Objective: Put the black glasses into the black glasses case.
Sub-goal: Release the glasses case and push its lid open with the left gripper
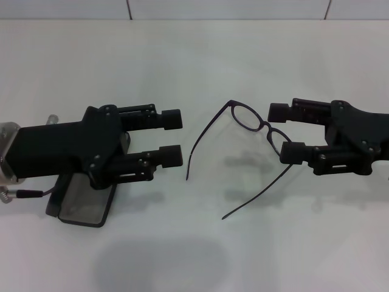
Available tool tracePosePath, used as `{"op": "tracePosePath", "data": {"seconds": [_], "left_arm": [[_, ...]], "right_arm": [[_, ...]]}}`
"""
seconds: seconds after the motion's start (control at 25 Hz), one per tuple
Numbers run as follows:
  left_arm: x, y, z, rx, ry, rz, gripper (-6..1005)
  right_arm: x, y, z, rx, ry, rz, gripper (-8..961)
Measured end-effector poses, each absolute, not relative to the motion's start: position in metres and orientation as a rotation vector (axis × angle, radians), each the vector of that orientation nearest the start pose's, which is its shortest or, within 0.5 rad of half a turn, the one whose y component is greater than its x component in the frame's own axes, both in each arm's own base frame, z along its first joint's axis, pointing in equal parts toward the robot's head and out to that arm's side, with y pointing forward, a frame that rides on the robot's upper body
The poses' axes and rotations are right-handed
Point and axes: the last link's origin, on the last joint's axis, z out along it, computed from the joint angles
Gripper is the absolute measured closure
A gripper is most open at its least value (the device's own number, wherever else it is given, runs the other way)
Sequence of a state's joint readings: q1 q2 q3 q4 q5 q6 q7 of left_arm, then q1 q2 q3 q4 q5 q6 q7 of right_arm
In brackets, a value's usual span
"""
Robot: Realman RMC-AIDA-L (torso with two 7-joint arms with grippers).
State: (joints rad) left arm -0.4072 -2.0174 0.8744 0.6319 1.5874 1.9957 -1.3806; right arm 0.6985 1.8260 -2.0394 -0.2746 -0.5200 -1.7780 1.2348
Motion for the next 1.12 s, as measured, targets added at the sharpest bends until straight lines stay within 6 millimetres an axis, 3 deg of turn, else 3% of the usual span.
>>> {"op": "tracePosePath", "data": {"seconds": [0.56,0.84,0.96,1.04,1.12], "left_arm": [[-0.234,0.267,0.033,-2.847,-0.426,-1.341,376],[-0.212,0.286,0.068,-2.667,-0.472,-1.513,378],[-0.199,0.299,0.082,-2.669,-0.54,-1.385,380],[-0.185,0.311,0.093,-2.667,-0.668,-1.111,392],[-0.182,0.313,0.095,-2.664,-0.711,-1.029,415]], "right_arm": [[0.194,0.314,0.006,-2.968,0.486,1.373,110],[0.223,0.314,0.007,-2.766,0.472,1.313,110],[0.234,0.307,0.014,-2.681,0.452,1.347,111],[0.242,0.3,0.021,-2.614,0.43,1.381,111],[0.249,0.294,0.029,-2.548,0.412,1.415,111]]}}
